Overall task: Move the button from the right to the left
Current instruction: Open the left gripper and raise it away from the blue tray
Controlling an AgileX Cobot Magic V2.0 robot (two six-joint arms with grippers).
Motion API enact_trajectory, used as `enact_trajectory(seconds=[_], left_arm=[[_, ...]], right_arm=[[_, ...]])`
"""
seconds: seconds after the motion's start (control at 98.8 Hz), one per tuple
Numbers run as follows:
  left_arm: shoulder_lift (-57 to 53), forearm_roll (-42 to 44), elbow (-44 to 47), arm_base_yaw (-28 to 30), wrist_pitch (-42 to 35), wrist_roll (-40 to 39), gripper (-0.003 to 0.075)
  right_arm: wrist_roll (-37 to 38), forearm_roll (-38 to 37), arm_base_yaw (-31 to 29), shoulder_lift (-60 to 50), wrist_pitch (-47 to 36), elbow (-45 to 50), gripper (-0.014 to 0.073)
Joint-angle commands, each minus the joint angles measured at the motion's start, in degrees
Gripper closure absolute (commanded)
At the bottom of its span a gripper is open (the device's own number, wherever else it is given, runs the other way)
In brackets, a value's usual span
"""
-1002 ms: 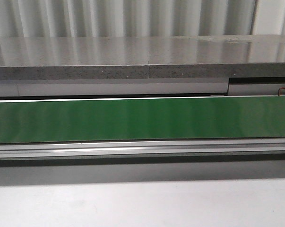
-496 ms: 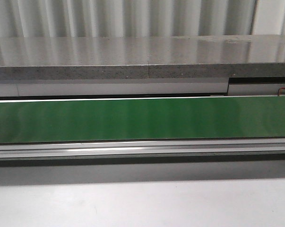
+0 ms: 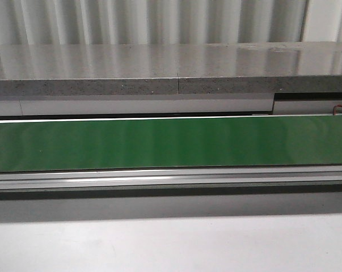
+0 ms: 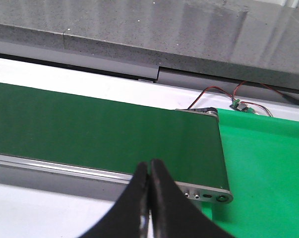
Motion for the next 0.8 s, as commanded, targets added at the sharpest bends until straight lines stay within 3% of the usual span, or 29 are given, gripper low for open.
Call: enact_trajectory(seconds=[0.0,0.415,0.789], left_arm=[[-5.2,-1.1,1.7,-0.4,-6.0,-0.4,0.0741],[-24.7,-1.0,12.6,-0.4,-7.1,0.1,0.0741],[-41.7,-0.8,16.9,-0.4,-6.9,0.1,0.0741]], right_arm=[[-0.3,0.2,-0.1,0.6,-4.6,-1.3,0.0661],[-0.3,0.2,-0.1,0.6,-4.6,-1.3,0.0661],[-0.3,0.2,-0.1,0.6,-4.6,-1.3,0.0661]])
